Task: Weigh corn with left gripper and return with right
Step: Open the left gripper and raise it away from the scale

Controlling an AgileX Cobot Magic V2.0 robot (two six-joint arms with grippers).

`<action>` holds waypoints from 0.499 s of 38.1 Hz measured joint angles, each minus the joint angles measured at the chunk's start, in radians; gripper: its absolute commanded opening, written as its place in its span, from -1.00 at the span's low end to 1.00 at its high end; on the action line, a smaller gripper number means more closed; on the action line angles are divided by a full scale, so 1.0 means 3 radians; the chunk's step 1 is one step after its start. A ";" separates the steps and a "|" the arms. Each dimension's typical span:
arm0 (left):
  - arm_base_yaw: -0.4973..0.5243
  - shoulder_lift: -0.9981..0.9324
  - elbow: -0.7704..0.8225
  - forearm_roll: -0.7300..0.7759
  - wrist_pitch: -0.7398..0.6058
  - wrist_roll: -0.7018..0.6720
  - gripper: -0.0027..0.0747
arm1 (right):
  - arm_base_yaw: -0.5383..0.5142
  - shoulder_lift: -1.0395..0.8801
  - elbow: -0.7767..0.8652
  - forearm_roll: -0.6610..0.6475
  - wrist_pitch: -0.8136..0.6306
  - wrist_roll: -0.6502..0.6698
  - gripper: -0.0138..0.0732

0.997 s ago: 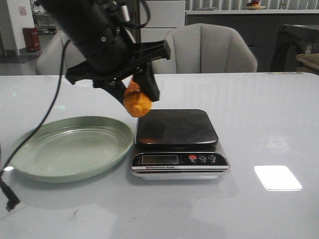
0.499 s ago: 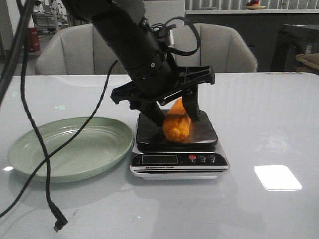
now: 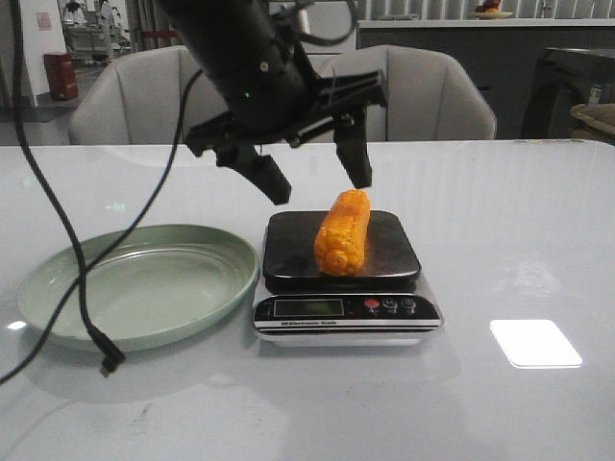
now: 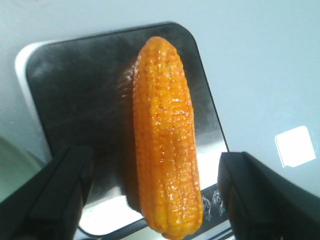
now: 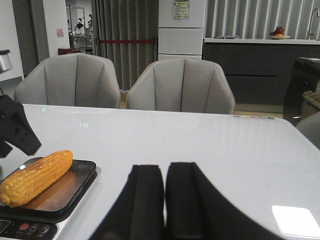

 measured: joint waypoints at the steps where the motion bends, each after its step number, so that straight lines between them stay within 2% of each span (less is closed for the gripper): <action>1: 0.0013 -0.0050 0.0000 0.0028 0.0038 0.0000 0.51 | 0.0000 0.0000 0.0000 0.0000 0.0000 0.0000 -0.25; 9: 0.0117 -0.0467 0.0191 0.0334 0.0157 0.0000 0.51 | 0.0000 0.0000 0.0000 0.0000 0.0000 0.0000 -0.25; 19: 0.0341 -0.1305 0.1076 0.0460 -0.0060 -0.0008 0.51 | 0.0000 0.0000 0.0000 0.0000 0.0000 0.0000 -0.25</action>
